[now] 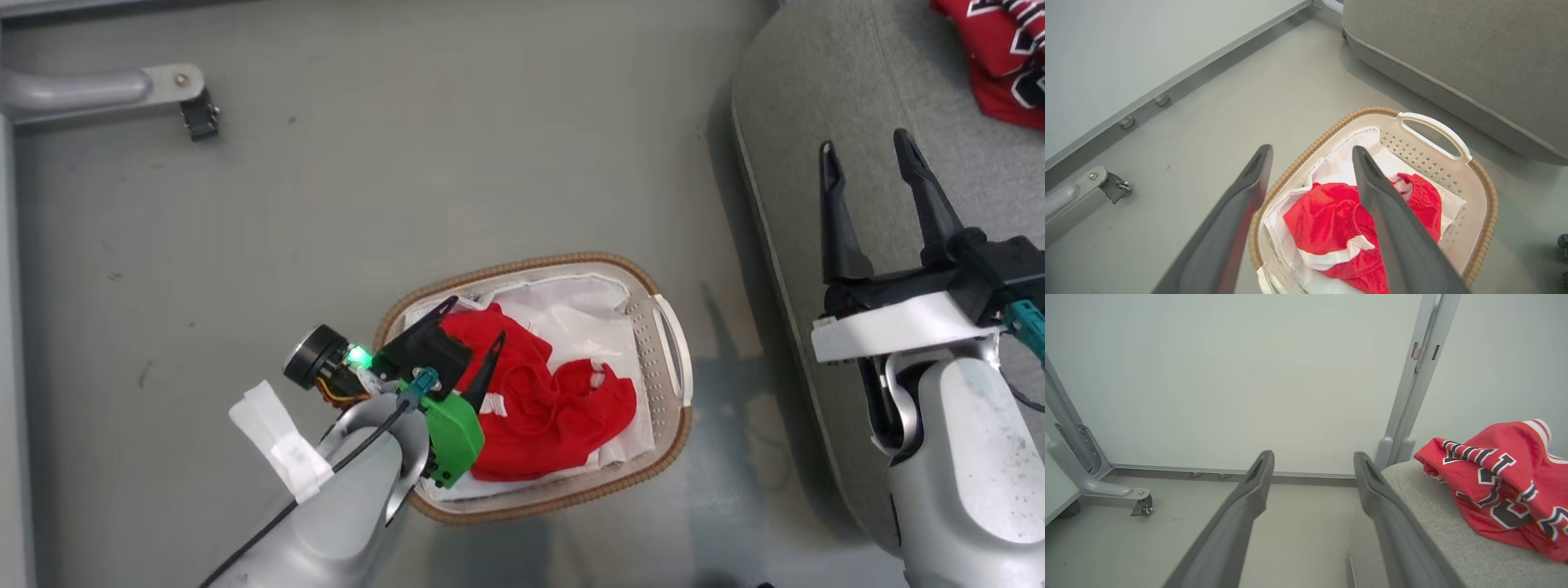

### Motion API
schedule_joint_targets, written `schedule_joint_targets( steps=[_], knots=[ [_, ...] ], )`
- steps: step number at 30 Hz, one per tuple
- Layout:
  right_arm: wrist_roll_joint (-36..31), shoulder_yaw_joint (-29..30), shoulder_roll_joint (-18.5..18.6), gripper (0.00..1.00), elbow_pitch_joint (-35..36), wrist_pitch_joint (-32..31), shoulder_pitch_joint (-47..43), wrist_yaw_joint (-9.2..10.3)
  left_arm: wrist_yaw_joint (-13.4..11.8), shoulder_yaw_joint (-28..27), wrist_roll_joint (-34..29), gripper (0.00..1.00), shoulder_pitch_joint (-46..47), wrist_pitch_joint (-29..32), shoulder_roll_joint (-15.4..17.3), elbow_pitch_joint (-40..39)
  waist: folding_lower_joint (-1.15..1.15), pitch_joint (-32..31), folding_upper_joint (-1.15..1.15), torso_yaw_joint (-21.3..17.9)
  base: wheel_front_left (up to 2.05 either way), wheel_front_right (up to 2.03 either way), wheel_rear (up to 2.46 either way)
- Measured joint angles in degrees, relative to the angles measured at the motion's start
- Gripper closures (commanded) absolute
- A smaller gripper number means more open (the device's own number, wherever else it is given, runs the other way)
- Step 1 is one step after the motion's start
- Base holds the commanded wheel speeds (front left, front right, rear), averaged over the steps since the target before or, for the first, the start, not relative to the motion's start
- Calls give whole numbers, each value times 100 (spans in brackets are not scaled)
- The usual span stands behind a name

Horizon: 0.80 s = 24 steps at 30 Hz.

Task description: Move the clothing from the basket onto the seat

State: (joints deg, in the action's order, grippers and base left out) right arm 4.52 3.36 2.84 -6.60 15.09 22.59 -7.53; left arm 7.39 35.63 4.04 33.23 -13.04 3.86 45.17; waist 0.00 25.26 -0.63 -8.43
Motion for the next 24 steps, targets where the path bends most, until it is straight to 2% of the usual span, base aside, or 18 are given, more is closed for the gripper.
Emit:
schedule_joint_targets(
  steps=[7,18,24],
  knots=[
    [388,2,5,0,200,0,407,0,1,641,143,0,791,98,160,872,1,868,0,-327,0,0,0],
    [834,-171,5,0,672,-1,786,0,12,1633,97,0,1429,290,380,1833,1,2142,0,-849,0,0,0],
    [922,-199,4,0,886,0,889,0,14,1774,287,0,1736,216,421,2101,1,2643,0,-1112,0,0,0]
  ],
)
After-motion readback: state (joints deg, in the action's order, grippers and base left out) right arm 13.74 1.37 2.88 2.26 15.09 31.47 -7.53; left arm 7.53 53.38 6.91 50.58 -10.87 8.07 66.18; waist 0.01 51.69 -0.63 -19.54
